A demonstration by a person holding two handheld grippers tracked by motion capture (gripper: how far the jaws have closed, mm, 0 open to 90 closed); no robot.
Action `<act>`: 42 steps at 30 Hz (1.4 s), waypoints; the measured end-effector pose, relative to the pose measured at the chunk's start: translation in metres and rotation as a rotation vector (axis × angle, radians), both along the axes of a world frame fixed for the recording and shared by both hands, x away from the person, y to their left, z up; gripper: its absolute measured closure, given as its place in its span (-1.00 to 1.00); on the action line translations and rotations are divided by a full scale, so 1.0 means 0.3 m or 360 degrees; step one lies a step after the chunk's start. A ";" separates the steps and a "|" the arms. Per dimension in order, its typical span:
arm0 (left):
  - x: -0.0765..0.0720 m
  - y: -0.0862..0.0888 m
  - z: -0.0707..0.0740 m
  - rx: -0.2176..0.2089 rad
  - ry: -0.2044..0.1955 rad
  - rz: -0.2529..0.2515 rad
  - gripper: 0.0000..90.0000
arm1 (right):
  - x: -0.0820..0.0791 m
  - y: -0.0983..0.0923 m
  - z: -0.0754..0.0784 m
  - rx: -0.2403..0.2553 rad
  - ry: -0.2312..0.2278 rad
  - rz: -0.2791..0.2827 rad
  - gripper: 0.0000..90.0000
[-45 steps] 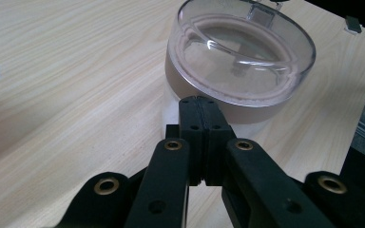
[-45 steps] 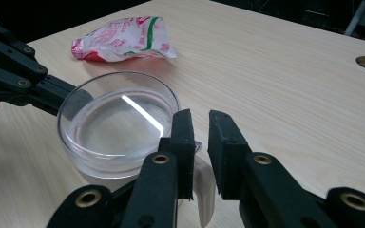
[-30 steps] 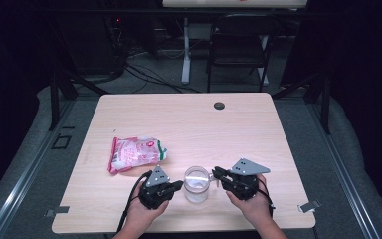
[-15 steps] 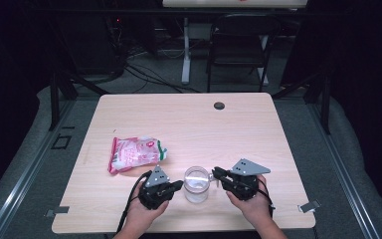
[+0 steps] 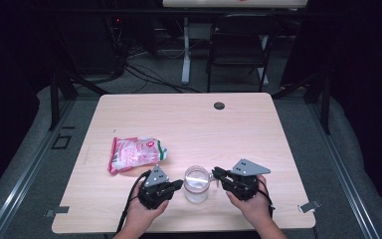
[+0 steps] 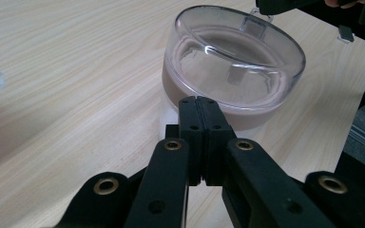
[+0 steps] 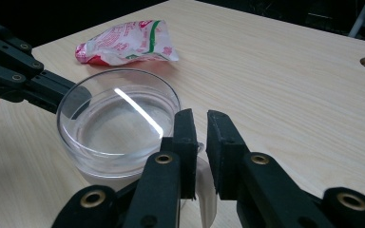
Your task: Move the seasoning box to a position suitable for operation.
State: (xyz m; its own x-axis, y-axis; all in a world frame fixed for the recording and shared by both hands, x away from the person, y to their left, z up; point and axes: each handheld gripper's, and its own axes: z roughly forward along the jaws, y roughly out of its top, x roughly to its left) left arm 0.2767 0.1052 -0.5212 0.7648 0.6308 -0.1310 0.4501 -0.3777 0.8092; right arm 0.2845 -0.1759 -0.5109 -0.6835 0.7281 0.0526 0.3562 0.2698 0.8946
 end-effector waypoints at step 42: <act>-0.013 -0.006 0.030 -0.0053 -0.0024 -0.0008 1.00 | -0.003 -0.004 -0.004 -0.0009 -0.0012 -0.0018 0.79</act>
